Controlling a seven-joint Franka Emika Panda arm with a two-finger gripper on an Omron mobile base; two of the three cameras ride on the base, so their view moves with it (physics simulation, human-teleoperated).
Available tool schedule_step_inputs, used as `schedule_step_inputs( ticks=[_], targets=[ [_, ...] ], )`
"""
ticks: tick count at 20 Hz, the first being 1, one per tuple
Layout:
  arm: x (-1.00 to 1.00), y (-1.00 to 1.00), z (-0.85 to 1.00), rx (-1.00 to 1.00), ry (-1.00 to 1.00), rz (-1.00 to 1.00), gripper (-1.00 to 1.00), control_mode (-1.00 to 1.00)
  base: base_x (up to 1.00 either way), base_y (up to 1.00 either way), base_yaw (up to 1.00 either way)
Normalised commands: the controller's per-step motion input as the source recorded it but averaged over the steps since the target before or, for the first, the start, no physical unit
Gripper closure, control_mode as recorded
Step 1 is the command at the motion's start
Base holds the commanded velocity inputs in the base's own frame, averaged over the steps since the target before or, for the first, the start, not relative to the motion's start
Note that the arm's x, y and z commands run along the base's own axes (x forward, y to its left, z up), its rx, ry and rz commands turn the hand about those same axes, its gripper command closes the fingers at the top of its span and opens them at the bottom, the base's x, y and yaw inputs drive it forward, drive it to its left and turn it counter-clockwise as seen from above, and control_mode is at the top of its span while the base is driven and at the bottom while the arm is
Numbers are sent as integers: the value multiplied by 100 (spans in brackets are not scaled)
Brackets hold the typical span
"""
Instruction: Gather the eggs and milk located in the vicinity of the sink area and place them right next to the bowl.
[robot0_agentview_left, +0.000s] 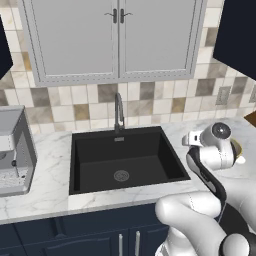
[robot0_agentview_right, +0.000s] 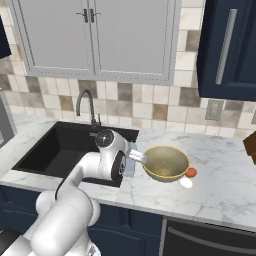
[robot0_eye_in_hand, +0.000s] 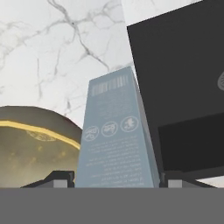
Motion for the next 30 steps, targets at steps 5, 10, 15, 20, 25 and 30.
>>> schedule_step_inputs(
  ticks=[5, 10, 15, 20, 25, 30],
  targets=[
    [0, 0, -7, 1, 0, 0, 100, -100, 0, 0, 0],
    [0, 0, -15, 4, 0, 0, 100, -100, 0, 0, 0],
    [0, 0, -17, 4, 0, 0, 100, -100, 0, 0, 0],
    [0, 0, -11, 3, 0, 0, 100, -100, 0, 0, 0],
    [0, 0, 0, 0, 0, 0, 100, -100, 0, 0, 0],
    [0, -2, 0, -3, -4, 0, 100, -100, 0, 0, 0]
  ],
)
